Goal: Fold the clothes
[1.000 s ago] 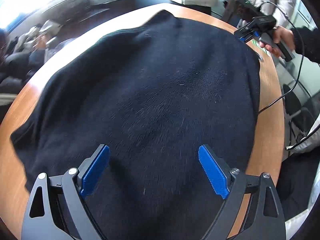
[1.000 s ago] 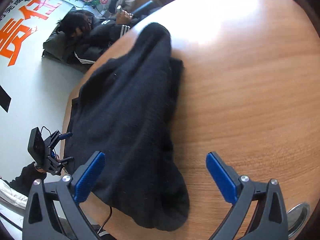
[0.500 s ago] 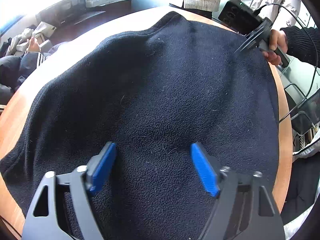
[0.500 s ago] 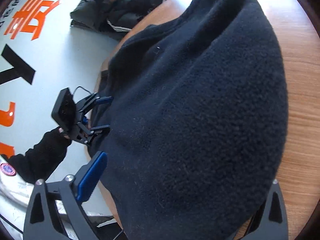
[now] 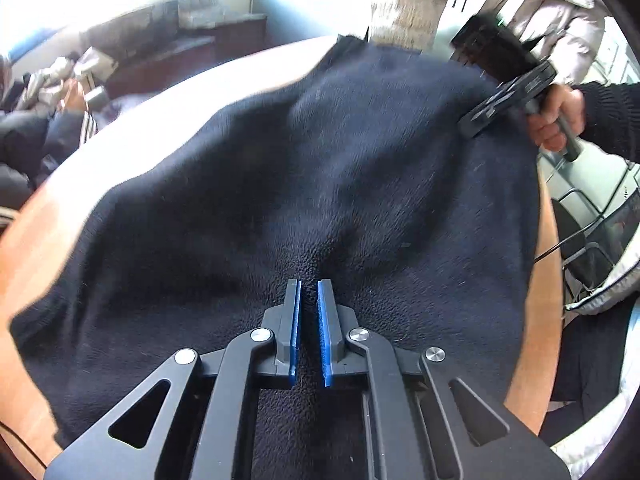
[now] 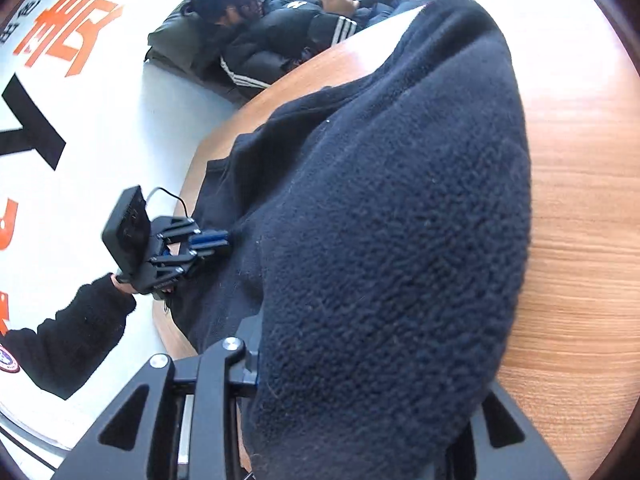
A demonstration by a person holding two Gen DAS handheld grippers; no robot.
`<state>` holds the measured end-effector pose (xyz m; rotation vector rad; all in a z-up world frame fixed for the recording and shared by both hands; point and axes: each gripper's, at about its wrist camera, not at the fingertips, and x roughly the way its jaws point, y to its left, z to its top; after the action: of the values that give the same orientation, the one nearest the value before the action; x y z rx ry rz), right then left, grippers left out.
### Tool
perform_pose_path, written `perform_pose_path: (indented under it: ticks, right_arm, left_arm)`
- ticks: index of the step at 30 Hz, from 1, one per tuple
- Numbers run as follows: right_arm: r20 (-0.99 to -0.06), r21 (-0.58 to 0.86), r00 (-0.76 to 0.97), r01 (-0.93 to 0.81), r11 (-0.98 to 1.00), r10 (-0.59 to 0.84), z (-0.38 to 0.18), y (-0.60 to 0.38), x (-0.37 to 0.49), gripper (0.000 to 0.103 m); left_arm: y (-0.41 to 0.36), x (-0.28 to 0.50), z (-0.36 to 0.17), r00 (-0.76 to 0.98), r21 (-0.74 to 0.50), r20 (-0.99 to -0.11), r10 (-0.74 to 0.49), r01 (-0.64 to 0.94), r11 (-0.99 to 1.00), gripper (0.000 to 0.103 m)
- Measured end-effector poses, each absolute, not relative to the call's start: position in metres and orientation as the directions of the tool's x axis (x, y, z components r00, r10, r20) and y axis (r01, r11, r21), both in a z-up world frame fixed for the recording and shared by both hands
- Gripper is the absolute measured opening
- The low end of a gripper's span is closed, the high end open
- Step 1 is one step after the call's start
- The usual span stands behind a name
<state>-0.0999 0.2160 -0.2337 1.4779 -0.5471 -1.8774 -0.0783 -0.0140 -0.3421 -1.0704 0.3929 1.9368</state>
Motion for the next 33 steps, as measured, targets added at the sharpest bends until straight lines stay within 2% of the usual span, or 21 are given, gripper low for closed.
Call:
perform_pose_path:
  ticks: [5,8,10,11,12,13,14,16,17,19,21,25,26,27,29,33]
  right_arm:
    - [-0.729,0.64,-0.114,0.24,-0.73,-0.675,-0.238,0.206,-0.097,0.034]
    - [-0.765,0.596,-0.128,0.229,-0.769,-0.631,-0.227,0.214,-0.095,0.034]
    - [-0.794,0.564,-0.126,0.21,-0.798,-0.595,-0.227,0.212,-0.095,0.034]
    - [-0.803,0.556,-0.121,0.2,-0.807,-0.583,-0.231,0.215,-0.095,0.034]
    - [-0.811,0.548,-0.117,0.189,-0.815,-0.573,-0.235,0.218,-0.096,0.034]
    - [-0.819,0.54,-0.113,0.178,-0.823,-0.562,-0.239,0.222,-0.097,0.034]
    - [-0.824,0.535,-0.112,0.173,-0.827,-0.556,-0.24,0.223,-0.097,0.034]
    - [-0.828,0.528,-0.114,0.171,-0.832,-0.549,-0.239,0.222,-0.097,0.034]
    - [-0.83,0.524,-0.116,0.173,-0.834,-0.545,-0.237,0.223,-0.096,0.034]
    - [-0.834,0.515,-0.119,0.181,-0.838,-0.539,-0.234,0.226,-0.095,0.034]
    - [-0.832,0.513,-0.125,0.197,-0.835,-0.541,-0.228,0.229,-0.092,0.034]
    - [-0.827,0.492,-0.157,0.264,-0.83,-0.54,-0.2,0.223,-0.085,0.033]
    - [-0.826,0.483,-0.167,0.283,-0.829,-0.539,-0.189,0.219,-0.084,0.033]
    - [-0.824,0.478,-0.175,0.297,-0.826,-0.54,-0.175,0.21,-0.083,0.033]
    - [-0.824,0.46,-0.185,0.331,-0.824,-0.535,-0.15,0.193,-0.08,0.033]
    - [-0.84,0.411,-0.203,0.366,-0.835,-0.503,-0.121,0.172,-0.076,0.033]
  left_arm:
    - [-0.031,-0.097,-0.367,-0.16,-0.193,-0.842,0.516,-0.802,-0.565,0.009]
    - [-0.048,-0.102,-0.35,-0.133,-0.286,-0.788,0.601,-0.785,-0.549,0.009]
    - [-0.064,-0.094,-0.321,-0.189,-0.277,-0.72,0.668,-0.804,-0.526,0.016]
    - [-0.065,-0.097,-0.314,-0.21,-0.253,-0.714,0.668,-0.812,-0.526,0.03]
    - [-0.065,-0.101,-0.306,-0.232,-0.228,-0.707,0.668,-0.819,-0.526,0.053]
    - [-0.064,-0.104,-0.3,-0.25,-0.205,-0.703,0.666,-0.825,-0.526,0.063]
    - [-0.054,-0.111,-0.313,-0.222,-0.195,-0.748,0.626,-0.828,-0.526,0.065]
    - [-0.033,-0.125,-0.337,-0.167,-0.175,-0.825,0.54,-0.833,-0.525,0.048]
    - [-0.033,-0.123,-0.344,-0.168,-0.171,-0.828,0.535,-0.834,-0.525,0.044]
    - [-0.034,-0.12,-0.348,-0.17,-0.172,-0.827,0.536,-0.832,-0.528,0.042]
    - [-0.038,-0.12,-0.344,-0.172,-0.182,-0.82,0.546,-0.826,-0.534,0.032]
    - [-0.044,-0.121,-0.335,-0.177,-0.202,-0.806,0.565,-0.814,-0.544,0.028]
    - [-0.046,-0.121,-0.333,-0.179,-0.207,-0.802,0.569,-0.811,-0.547,0.023]
    - [-0.048,-0.121,-0.331,-0.18,-0.212,-0.798,0.575,-0.809,-0.548,0.008]
    - [-0.05,-0.117,-0.312,-0.186,-0.214,-0.771,0.609,-0.825,-0.523,0.0]
    - [-0.049,-0.114,-0.282,-0.205,-0.208,-0.727,0.655,-0.844,-0.494,0.0]
